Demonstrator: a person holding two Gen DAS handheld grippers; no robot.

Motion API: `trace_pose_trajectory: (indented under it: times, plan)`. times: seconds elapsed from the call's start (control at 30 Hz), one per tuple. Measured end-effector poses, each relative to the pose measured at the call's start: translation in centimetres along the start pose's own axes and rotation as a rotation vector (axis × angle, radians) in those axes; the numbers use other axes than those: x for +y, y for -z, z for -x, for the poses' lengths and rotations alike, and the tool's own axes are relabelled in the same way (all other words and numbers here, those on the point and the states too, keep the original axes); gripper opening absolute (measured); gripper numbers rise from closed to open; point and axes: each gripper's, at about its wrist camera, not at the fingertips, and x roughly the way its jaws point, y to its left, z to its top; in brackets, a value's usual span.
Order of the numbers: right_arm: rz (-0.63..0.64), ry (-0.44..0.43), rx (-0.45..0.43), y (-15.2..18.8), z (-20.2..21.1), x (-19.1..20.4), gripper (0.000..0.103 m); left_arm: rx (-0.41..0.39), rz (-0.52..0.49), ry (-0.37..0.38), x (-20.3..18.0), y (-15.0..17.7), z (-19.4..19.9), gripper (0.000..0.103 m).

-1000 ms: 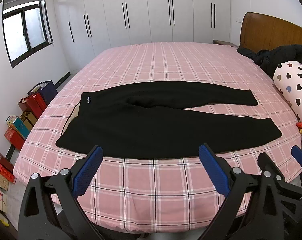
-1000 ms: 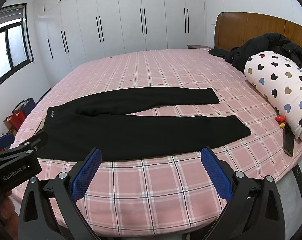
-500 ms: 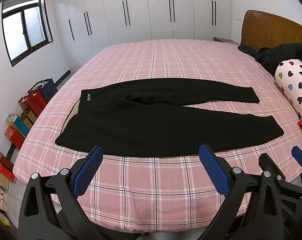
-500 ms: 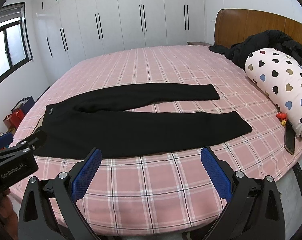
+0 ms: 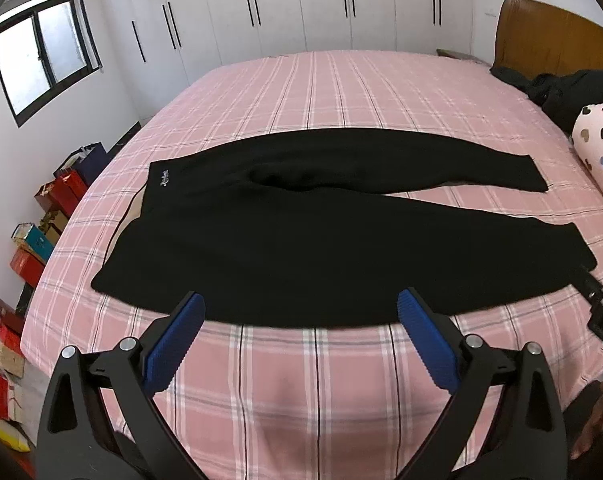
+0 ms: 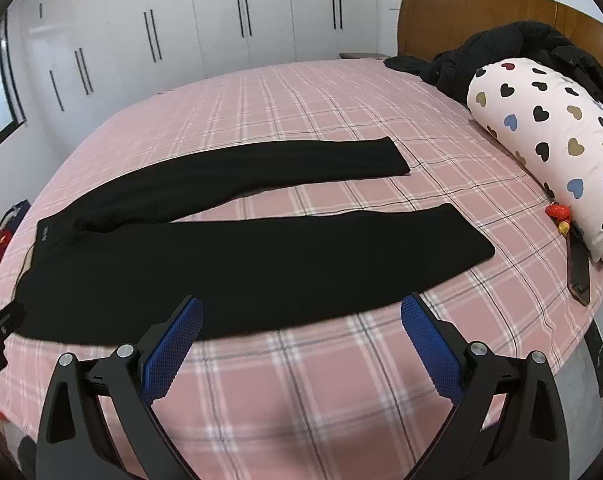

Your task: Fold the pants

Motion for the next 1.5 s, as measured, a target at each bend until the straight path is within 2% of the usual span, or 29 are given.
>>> trace_pose_trajectory:
  times: [0.43, 0.6, 0.7, 0.77, 0.83, 0.93, 1.07, 1.2, 1.33, 1.43, 1.47, 1.5]
  plan:
    - [0.034, -0.021, 0.002, -1.4, -1.3, 2.3, 0.098, -0.014, 0.006, 0.014, -0.5, -2.4, -1.6, 0.095]
    - [0.009, -0.055, 0.033, -3.3, -4.9, 0.4, 0.098, 0.021, 0.018, 0.033, 0.7, -3.2, -4.0, 0.098]
    - [-0.028, -0.067, 0.063, -5.5, -9.7, -3.1, 0.098, 0.056, 0.058, 0.067, 3.0, -4.3, -6.7, 0.098]
    - [-0.031, -0.062, 0.086, -7.7, -13.5, -5.6, 0.098, 0.055, 0.062, 0.032, 4.7, -5.2, -8.7, 0.098]
    - [-0.028, -0.063, 0.105, -10.4, -17.3, -7.9, 0.091, 0.046, 0.048, -0.004, 6.1, -6.2, -10.5, 0.098]
    - [-0.044, -0.060, 0.125, -14.5, -22.7, -10.8, 0.091, 0.056, 0.066, -0.005, 8.2, -7.7, -13.6, 0.098]
    - [-0.062, -0.055, 0.151, -18.0, -28.3, -13.2, 0.091, 0.073, 0.132, -0.003, 11.7, -9.8, -17.9, 0.098]
    - [-0.102, -0.046, 0.186, -20.3, -33.2, -14.8, 0.091, 0.055, 0.179, -0.063, 16.4, -12.6, -22.4, 0.098]
    - [-0.099, -0.038, 0.207, -21.2, -36.2, -14.8, 0.092, 0.074, 0.285, -0.103, 22.9, -15.5, -27.3, 0.098]
    - [-0.076, -0.024, 0.206, -21.4, -37.3, -14.5, 0.092, 0.107, 0.408, -0.143, 28.0, -17.1, -30.6, 0.098]
    - [-0.038, -0.016, 0.165, -21.3, -37.2, -14.4, 0.088, 0.124, 0.479, -0.137, 29.8, -17.4, -31.7, 0.098]
    - [-0.013, -0.006, 0.159, -21.1, -37.2, -14.1, 0.074, 0.136, 0.529, -0.124, 31.0, -17.4, -32.6, 0.098]
